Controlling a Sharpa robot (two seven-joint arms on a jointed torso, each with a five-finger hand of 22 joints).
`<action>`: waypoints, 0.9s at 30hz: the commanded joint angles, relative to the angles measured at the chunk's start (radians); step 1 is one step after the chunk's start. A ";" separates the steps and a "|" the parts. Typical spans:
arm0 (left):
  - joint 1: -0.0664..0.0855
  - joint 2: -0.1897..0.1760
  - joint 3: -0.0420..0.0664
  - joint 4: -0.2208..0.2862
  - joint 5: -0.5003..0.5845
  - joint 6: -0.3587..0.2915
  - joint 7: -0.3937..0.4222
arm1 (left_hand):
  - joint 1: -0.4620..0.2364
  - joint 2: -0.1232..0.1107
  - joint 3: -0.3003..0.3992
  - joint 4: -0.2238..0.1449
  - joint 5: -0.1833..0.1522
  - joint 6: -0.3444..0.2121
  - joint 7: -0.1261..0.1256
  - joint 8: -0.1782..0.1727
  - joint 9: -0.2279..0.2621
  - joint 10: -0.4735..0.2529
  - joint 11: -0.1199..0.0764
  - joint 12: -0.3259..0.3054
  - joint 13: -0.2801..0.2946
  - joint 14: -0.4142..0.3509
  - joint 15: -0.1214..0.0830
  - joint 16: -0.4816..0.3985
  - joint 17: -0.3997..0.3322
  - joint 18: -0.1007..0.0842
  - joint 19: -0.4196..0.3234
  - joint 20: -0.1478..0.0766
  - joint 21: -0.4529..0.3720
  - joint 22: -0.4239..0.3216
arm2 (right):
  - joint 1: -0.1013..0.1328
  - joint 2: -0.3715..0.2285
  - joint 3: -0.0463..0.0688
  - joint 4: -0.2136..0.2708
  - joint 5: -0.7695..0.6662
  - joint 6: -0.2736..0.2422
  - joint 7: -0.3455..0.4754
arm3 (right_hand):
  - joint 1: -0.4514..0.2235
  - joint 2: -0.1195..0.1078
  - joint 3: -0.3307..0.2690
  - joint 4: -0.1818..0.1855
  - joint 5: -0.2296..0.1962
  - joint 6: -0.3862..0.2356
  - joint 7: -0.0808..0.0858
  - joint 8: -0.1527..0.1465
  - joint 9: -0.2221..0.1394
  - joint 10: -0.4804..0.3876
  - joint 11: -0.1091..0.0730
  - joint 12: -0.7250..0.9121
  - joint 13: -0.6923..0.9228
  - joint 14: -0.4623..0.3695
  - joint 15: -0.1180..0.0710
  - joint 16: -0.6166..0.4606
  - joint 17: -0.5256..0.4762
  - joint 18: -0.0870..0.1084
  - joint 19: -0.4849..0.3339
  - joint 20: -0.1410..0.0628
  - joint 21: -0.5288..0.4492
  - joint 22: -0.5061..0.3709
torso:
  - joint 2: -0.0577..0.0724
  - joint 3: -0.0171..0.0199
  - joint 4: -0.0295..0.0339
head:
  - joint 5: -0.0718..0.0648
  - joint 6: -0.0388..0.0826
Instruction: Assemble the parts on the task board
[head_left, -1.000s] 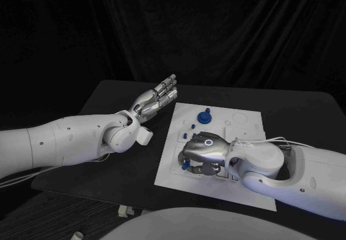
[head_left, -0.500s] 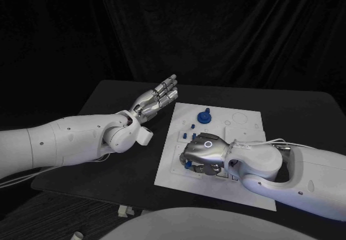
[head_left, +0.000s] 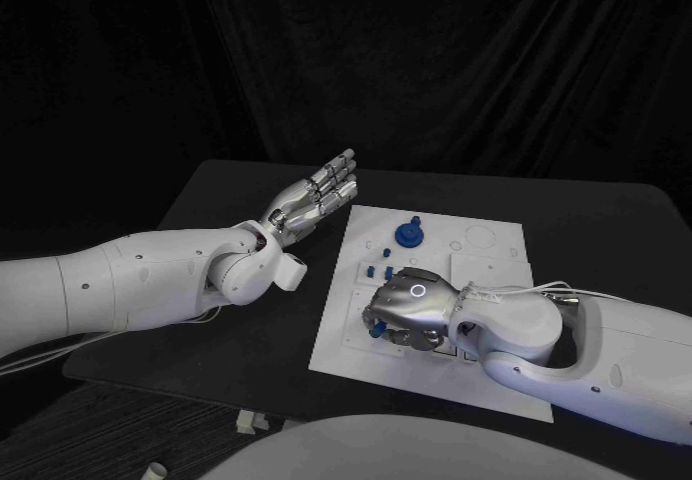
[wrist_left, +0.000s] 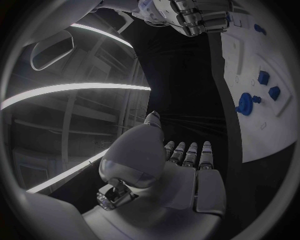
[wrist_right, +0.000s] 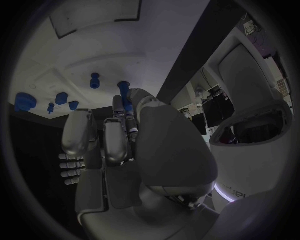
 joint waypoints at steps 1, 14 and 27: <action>-0.001 0.003 0.001 0.001 0.006 0.014 0.039 | 0.009 0.001 0.007 -0.001 0.006 0.000 0.010 -0.001 0.001 0.000 0.009 -0.003 -0.001 0.000 0.009 -0.004 -0.001 0.005 0.001 0.005 -0.003 -0.001 | -0.006 0.000 0.000 -0.004 -0.020 -0.031 -0.019 | -0.003 -0.002 0.007 0.003 -0.007 -0.006 0.002 0.007 0.002 -0.005 -0.002 0.005 0.002 -0.005 0.002 -0.004 0.001 0.002 -0.005 0.000 -0.003 0.157 | 0.000 0.0003 0.0004 | 0.000 0.000; -0.001 0.005 0.001 -0.001 0.006 0.020 0.036 | 0.021 -0.002 0.010 -0.003 0.017 0.000 0.017 -0.001 0.001 0.000 0.014 -0.003 -0.001 0.000 0.013 -0.004 -0.001 0.004 0.001 0.008 -0.003 -0.001 | -0.022 0.007 0.000 -0.020 -0.013 -0.050 -0.011 | -0.011 -0.006 0.014 0.006 -0.021 -0.007 0.000 0.009 0.004 -0.003 -0.004 0.009 0.005 -0.005 0.002 -0.005 -0.001 0.003 -0.005 0.000 -0.003 0.157 | 0.000 0.0003 0.0000 | 0.005 0.000; -0.001 0.006 0.001 -0.001 0.006 0.024 0.034 | 0.046 -0.008 0.019 -0.008 0.041 0.003 0.036 0.000 0.002 0.000 0.018 -0.003 -0.001 0.000 0.016 -0.004 -0.001 0.003 0.001 0.010 -0.003 0.000 | -0.026 0.014 0.000 -0.031 -0.008 -0.035 -0.021 | -0.038 -0.024 0.051 0.017 -0.072 -0.105 -0.009 -0.035 -0.019 -0.029 -0.008 0.004 0.008 -0.013 -0.001 -0.014 -0.016 0.006 -0.014 -0.002 -0.020 0.152 | 0.000 0.0003 0.0002 | 0.005 0.000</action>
